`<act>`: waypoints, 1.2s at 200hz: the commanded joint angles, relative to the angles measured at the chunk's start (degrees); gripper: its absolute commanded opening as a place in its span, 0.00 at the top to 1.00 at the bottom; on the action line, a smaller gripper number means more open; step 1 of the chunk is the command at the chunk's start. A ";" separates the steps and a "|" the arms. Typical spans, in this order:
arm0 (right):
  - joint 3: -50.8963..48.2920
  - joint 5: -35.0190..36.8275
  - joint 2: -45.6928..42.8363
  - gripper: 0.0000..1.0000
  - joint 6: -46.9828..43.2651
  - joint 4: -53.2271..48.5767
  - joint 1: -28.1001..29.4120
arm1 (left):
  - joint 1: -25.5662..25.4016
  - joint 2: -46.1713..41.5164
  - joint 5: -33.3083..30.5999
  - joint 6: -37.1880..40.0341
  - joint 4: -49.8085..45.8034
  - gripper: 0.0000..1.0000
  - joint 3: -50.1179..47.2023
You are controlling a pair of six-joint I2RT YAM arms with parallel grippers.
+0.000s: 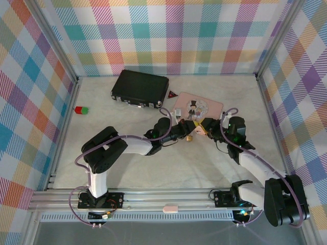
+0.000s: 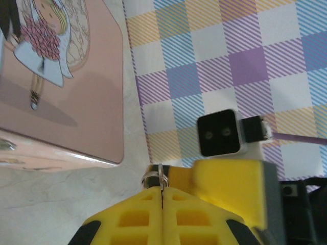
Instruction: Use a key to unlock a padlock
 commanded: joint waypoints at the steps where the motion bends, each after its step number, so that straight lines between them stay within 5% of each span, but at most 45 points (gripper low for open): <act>1: 4.15 -11.79 1.64 0.61 -9.70 -2.64 -3.92 | 3.80 -4.54 12.35 8.90 -5.62 1.00 0.99; 44: 7.94 -25.40 7.35 0.61 -15.84 0.22 -4.51 | 5.77 -8.60 31.47 29.76 -29.15 1.00 8.67; 89: 9.47 -30.30 7.74 0.61 -19.45 -0.75 -3.78 | 5.75 -12.33 33.84 47.17 -50.97 1.00 14.41; 240: 5.69 -33.52 5.94 0.67 -22.93 -0.59 2.50 | 6.98 -13.14 36.06 43.98 -47.20 1.00 14.53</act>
